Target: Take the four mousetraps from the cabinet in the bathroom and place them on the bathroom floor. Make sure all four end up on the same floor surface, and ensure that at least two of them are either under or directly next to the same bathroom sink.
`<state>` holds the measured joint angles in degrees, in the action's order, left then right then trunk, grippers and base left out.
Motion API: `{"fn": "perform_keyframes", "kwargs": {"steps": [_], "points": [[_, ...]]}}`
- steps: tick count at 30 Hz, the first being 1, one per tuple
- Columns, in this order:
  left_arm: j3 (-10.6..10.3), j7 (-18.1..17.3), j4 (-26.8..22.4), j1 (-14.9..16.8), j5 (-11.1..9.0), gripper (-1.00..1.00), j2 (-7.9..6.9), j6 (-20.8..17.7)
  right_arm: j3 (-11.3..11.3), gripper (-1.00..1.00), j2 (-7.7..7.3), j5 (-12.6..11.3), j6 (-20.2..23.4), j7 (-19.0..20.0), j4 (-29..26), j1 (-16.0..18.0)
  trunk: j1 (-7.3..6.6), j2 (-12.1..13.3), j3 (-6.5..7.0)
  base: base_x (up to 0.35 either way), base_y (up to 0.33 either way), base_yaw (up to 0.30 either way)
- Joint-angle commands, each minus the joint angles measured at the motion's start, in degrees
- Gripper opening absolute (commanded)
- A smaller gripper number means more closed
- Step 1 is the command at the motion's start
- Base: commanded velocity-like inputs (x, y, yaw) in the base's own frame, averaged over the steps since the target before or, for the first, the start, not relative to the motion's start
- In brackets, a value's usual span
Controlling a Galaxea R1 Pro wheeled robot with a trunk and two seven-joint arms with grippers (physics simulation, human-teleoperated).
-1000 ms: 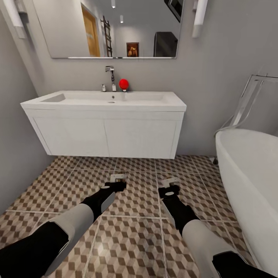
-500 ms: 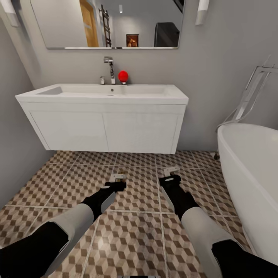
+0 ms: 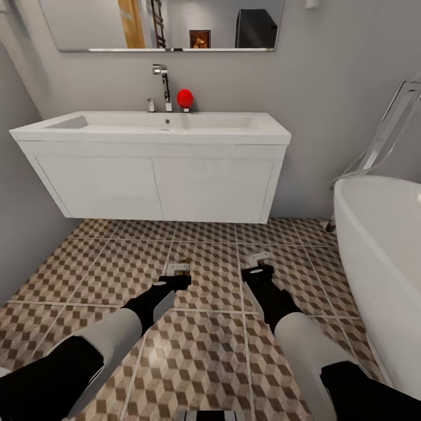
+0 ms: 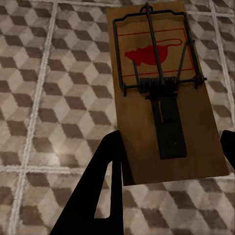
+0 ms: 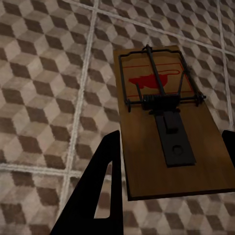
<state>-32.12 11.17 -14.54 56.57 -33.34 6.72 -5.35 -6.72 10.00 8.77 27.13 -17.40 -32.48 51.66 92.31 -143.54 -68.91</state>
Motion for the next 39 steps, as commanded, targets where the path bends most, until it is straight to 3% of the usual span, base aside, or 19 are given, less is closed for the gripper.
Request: {"fn": "perform_keyframes", "kwargs": {"steps": [1, 35, 39], "points": [[-0.49, 0.43, -0.13, 0.03, -0.33, -1.00, -0.04, -0.27, -0.14, -1.00, 0.00, 0.46, 0.46, -0.09, -0.05, 0.02, 0.01, -0.04, -0.27, 0.000, 0.000, 0.000], [-0.49, 0.32, -0.26, 0.03, -0.33, -1.00, -0.04, -0.21, -0.14, -1.00, 0.00, 0.38, 0.41, -0.01, 0.31, 0.03, 0.89, -0.49, -7.81, 0.000, 0.000, 0.000], [-0.78, 0.38, -0.47, 0.03, -0.27, -1.00, -0.04, -0.16, -0.17, -1.00, 0.00, 0.42, 0.34, 0.06, 0.31, 0.02, 0.89, -0.49, -7.81, 0.000, 0.000, 0.000]]}}
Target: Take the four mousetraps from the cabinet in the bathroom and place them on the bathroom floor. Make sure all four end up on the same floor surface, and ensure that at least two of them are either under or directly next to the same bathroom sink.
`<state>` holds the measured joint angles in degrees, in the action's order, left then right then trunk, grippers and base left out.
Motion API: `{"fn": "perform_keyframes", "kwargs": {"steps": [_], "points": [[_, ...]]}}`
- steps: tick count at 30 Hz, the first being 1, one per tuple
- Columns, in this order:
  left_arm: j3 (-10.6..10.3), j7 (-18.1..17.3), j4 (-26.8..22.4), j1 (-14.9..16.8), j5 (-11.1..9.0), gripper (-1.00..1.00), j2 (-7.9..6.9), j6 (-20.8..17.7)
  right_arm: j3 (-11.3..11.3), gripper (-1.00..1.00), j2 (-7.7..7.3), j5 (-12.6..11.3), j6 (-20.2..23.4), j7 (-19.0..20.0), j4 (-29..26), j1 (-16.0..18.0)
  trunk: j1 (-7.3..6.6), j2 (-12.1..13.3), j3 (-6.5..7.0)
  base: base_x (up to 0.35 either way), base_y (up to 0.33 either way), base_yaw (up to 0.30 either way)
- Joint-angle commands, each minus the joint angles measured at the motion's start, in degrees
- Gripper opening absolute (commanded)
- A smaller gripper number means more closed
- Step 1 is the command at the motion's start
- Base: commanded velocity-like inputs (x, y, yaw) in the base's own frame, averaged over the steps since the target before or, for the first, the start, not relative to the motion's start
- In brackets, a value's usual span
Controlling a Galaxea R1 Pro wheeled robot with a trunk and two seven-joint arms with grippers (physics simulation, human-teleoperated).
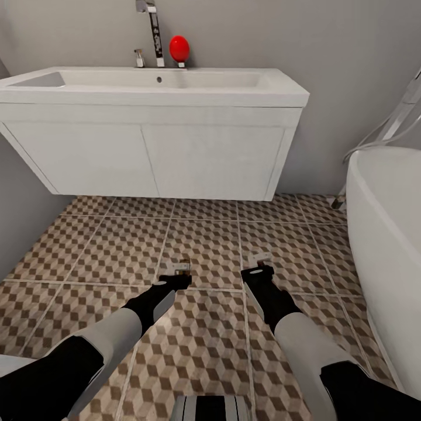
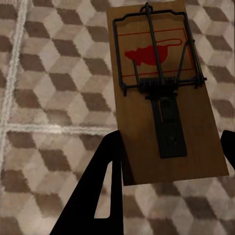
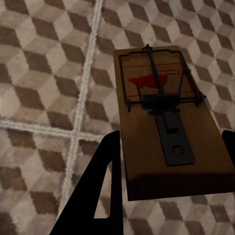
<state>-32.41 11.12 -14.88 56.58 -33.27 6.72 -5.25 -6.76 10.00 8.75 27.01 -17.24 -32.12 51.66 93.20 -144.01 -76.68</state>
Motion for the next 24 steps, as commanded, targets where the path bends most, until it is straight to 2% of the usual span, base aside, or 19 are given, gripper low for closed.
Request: {"fn": "perform_keyframes", "kwargs": {"steps": [1, 2, 6, 9, 13, 16, 19, 22, 24], "points": [[-0.70, 0.45, -0.38, 0.02, -0.33, -1.00, -0.09, -0.22, -0.15, -1.00, 0.00, 0.47, 0.44, -0.10, -0.05, 0.02, -0.01, -0.02, -0.04, 0.000, 0.000, 0.000], [-1.24, 0.48, -1.63, 0.02, -0.35, -1.00, -0.31, -0.27, -0.18, -1.00, 0.00, 0.53, 0.42, -0.12, -0.37, 0.04, -0.01, -0.02, -0.04, 0.000, 0.000, 0.000], [-1.27, 0.52, -2.15, 0.02, -0.35, -1.00, -0.39, -0.85, -0.30, -1.00, 0.00, 0.56, 0.41, -0.09, -0.81, 0.09, -0.01, -0.02, -0.04, 0.000, 0.000, 0.000], [-1.00, 0.66, -2.44, 0.04, -0.38, -1.00, -0.71, -3.09, -0.35, -1.00, 0.00, 0.56, 0.38, -0.04, -0.98, 0.20, -0.01, -0.02, -0.04, 0.000, 0.000, 0.000], [-0.73, 0.98, -5.96, 0.53, -0.33, -1.00, -1.77, -14.51, -0.36, -1.00, 0.00, 0.55, 0.36, 0.07, -1.12, 1.08, -0.01, -0.02, -0.04, 0.000, 0.000, 0.000], [-0.61, 1.34, -9.54, 1.26, -0.28, -1.00, -2.33, -18.74, -0.36, -1.00, 0.00, 0.48, 0.47, 0.20, -1.09, 2.92, -0.01, -0.02, -0.04, 0.000, 0.000, 0.000], [-0.42, 4.92, -12.95, 2.62, -0.24, -1.00, -2.56, -21.44, -0.36, -1.00, 0.00, 0.31, 0.90, 0.38, -0.70, 5.73, -0.01, -0.02, -0.04, 0.000, 0.000, 0.000], [-0.25, 11.14, -14.26, 3.79, -0.27, -1.00, -2.63, -23.61, -0.36, -1.00, 0.00, 0.21, 3.49, 0.44, -0.43, 8.82, -0.01, -0.02, -0.04, 0.000, 0.000, 0.000], [-0.21, 12.42, -14.51, 4.01, -0.28, -1.00, -2.65, -23.89, -0.36, -1.00, 0.00, 0.17, 4.43, 0.45, -0.56, 9.54, -0.01, -0.02, -0.04, 0.000, 0.000, 0.000]]}}
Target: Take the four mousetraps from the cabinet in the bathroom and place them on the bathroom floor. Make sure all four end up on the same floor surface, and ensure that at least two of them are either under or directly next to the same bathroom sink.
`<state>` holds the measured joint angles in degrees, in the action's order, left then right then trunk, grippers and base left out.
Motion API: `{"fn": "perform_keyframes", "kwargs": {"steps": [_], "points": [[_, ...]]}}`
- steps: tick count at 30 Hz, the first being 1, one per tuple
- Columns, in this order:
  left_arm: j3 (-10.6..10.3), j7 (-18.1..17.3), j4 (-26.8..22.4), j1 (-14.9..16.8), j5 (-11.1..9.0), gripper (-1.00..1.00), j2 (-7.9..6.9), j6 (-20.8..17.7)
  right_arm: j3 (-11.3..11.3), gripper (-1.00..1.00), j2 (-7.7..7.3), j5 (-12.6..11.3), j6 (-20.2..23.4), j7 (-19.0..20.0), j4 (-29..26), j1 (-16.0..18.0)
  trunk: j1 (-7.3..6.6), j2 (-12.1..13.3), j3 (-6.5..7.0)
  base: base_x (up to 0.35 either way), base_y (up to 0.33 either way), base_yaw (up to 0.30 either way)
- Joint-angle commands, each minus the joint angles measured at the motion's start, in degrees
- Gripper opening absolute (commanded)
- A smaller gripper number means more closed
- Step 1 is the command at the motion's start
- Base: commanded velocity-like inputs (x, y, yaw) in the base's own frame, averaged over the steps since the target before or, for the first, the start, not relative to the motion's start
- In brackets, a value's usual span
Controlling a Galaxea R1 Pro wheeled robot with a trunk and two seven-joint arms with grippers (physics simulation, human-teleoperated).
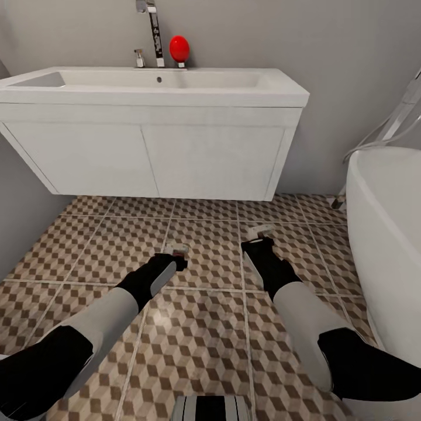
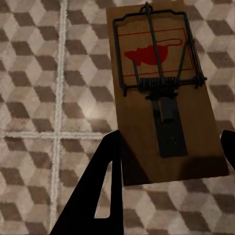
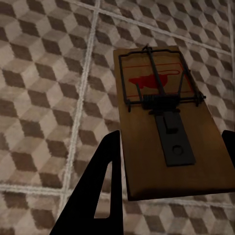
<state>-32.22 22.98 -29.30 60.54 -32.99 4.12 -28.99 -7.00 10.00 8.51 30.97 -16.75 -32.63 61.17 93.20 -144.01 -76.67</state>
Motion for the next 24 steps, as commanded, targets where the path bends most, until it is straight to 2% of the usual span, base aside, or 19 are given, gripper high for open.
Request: {"fn": "perform_keyframes", "kwargs": {"steps": [1, 5, 8, 11, 20, 24], "points": [[-0.40, 0.82, -0.23, 0.10, -0.57, -1.00, -0.06, -0.19, -0.12, -1.00, 0.00, 0.40, 0.68, -0.04, -0.12, 0.19, -0.01, -0.02, -0.05, 0.000, 0.000, 0.000], [-0.74, 1.63, -3.11, 0.24, -0.61, -1.00, -0.04, 0.44, -0.12, -1.00, 0.00, 0.37, 1.30, 0.02, -0.39, 0.66, -0.01, -0.02, -0.05, 0.000, 0.000, 0.000], [-1.00, 2.15, -8.01, 0.27, -0.59, -1.00, -0.06, 0.53, -0.12, -1.00, 0.00, 0.42, 1.55, 0.20, -0.59, 0.76, -0.01, -0.02, -0.05, 0.000, 0.000, 0.000], [-1.06, 2.33, -10.24, 0.28, -0.59, -1.00, -0.07, 0.46, -0.12, -1.00, 0.00, 0.44, 1.65, 0.28, -0.65, 0.78, -0.01, -0.02, -0.05, 0.000, 0.000, 0.000], [-1.13, 2.33, -11.16, 0.28, -0.59, -1.00, -0.16, 0.48, -0.12, -1.00, 0.00, 0.45, 1.73, 0.32, -0.68, 0.79, -0.01, -0.02, -0.05, 0.000, 0.000, 0.000], [-1.15, 2.33, -11.35, 0.28, -0.59, -1.00, -0.16, 0.43, -0.12, -1.00, 0.00, 0.45, 1.66, 0.32, -0.68, 0.79, 0.10, -0.07, -0.93, 0.000, 0.000, 0.000]]}}
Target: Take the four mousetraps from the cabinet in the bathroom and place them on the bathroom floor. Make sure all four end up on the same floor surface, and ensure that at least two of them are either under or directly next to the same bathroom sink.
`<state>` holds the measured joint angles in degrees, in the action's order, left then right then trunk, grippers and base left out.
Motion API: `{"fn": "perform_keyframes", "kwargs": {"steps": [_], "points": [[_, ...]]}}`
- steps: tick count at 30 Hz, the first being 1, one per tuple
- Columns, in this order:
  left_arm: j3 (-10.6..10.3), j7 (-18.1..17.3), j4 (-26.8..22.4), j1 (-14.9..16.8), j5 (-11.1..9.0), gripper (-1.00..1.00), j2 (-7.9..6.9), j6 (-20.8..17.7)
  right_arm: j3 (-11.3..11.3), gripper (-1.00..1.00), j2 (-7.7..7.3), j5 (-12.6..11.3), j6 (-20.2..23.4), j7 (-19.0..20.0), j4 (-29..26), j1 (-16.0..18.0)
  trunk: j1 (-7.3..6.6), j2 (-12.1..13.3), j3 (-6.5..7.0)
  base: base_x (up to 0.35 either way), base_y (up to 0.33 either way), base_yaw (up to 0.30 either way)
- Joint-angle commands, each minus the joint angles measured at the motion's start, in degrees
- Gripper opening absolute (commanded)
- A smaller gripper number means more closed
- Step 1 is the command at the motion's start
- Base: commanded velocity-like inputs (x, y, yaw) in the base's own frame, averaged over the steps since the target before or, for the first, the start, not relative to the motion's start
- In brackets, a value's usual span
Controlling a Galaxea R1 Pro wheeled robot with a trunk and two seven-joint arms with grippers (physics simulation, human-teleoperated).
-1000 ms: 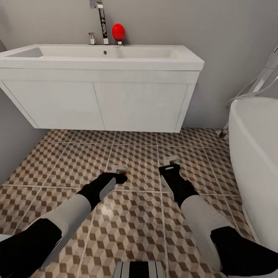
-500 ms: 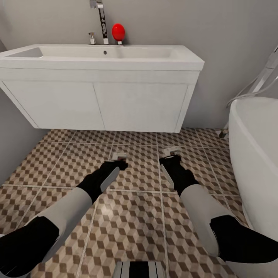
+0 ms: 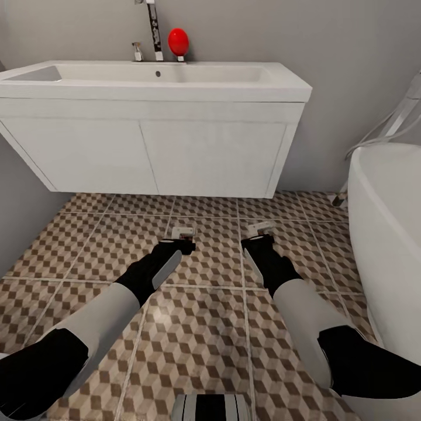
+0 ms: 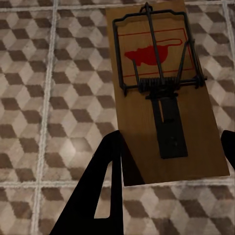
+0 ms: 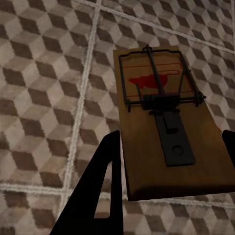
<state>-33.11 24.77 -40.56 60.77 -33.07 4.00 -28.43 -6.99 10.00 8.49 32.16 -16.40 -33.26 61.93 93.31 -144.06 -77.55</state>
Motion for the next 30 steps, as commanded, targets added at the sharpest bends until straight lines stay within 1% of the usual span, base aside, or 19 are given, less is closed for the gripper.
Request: {"fn": "perform_keyframes", "kwargs": {"steps": [1, 14, 19, 21, 23, 25, 30], "points": [[-0.26, 0.54, -0.09, 0.05, -0.51, -1.00, -0.04, -0.12, -0.13, -1.00, 0.00, 0.47, 0.47, -0.04, -0.05, 0.03, 0.01, -0.04, -0.27, 0.000, 0.000, 0.000], [-0.29, 0.54, -0.25, 0.05, -0.51, -1.00, -0.05, -0.13, -0.20, -1.00, 0.00, 0.39, -0.17, 0.19, 0.01, 0.03, 0.34, -0.21, -3.15, 0.000, 0.000, 0.000], [-0.29, 0.50, -1.29, 0.05, -0.51, -1.00, -0.11, -0.13, -0.22, -1.00, 0.00, 0.39, -0.66, 2.53, 0.03, 0.03, 0.47, -0.28, -4.26, 0.000, 0.000, 0.000], [-0.29, 0.48, -2.17, 0.05, -0.51, -1.00, -0.16, -0.10, -0.22, -1.00, 0.00, 0.39, -1.81, 3.22, 0.08, 0.03, 0.52, -0.30, -4.70, 0.000, 0.000, 0.000], [-0.29, 0.47, -3.78, 0.05, -0.46, -1.00, -0.25, -0.02, -0.25, -1.00, 0.00, 0.39, -4.35, 3.68, 0.28, 0.03, 0.58, -0.33, -5.14, 0.000, 0.000, 0.000], [-0.29, 0.46, -4.68, 0.05, -0.44, -1.00, -0.27, 0.07, -0.28, -1.00, 0.00, 0.43, -5.81, 3.84, 0.46, 0.03, 0.63, -0.36, -5.59, 0.000, 0.000, 0.000], [-0.29, 0.44, -5.54, 0.05, -0.42, -1.00, -0.30, 0.27, -0.36, -1.00, 0.00, 0.47, -7.27, 3.98, 0.64, 0.03, 0.76, -0.42, -6.70, 0.000, 0.000, 0.000]]}}
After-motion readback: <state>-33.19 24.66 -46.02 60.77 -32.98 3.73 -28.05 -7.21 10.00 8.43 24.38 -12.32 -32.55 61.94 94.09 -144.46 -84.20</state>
